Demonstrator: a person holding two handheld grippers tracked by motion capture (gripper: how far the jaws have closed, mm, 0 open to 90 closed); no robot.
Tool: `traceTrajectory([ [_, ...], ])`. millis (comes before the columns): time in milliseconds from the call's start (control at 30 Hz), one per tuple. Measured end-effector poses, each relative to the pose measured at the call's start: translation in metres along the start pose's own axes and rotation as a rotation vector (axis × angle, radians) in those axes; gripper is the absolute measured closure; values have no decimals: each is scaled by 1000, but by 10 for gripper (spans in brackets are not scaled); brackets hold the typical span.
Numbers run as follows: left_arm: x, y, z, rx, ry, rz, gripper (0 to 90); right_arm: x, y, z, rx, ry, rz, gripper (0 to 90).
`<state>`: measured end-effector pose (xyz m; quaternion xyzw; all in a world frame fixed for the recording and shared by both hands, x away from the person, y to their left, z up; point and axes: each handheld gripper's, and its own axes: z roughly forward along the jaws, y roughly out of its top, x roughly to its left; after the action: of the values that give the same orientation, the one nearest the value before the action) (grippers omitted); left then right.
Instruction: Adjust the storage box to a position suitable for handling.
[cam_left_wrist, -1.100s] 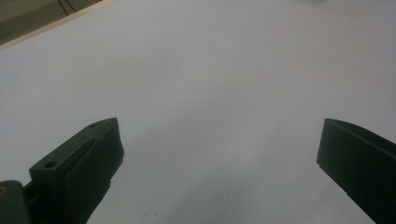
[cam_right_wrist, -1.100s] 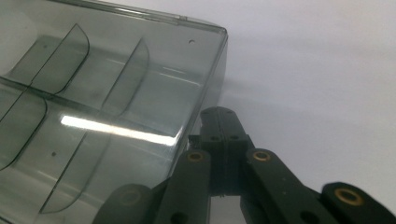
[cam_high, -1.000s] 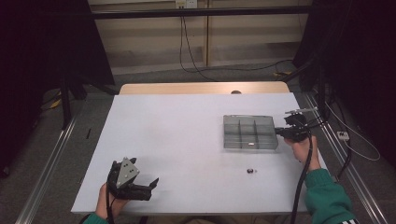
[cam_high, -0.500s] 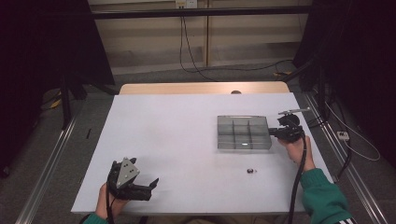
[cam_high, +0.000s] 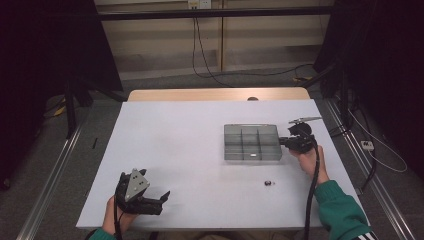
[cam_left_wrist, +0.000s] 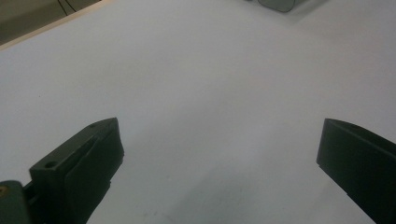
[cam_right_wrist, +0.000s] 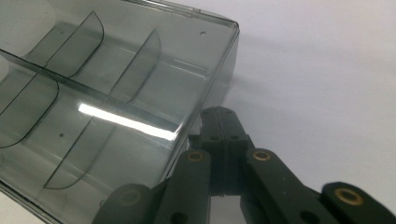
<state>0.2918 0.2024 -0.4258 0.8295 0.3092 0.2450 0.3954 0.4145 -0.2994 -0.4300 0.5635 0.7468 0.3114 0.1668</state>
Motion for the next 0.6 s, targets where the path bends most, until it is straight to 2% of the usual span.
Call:
traceTrajectory([
  [600, -1, 0, 1, -4, -1, -13, 1, 28, 7, 12, -4, 55, -24, 900],
])
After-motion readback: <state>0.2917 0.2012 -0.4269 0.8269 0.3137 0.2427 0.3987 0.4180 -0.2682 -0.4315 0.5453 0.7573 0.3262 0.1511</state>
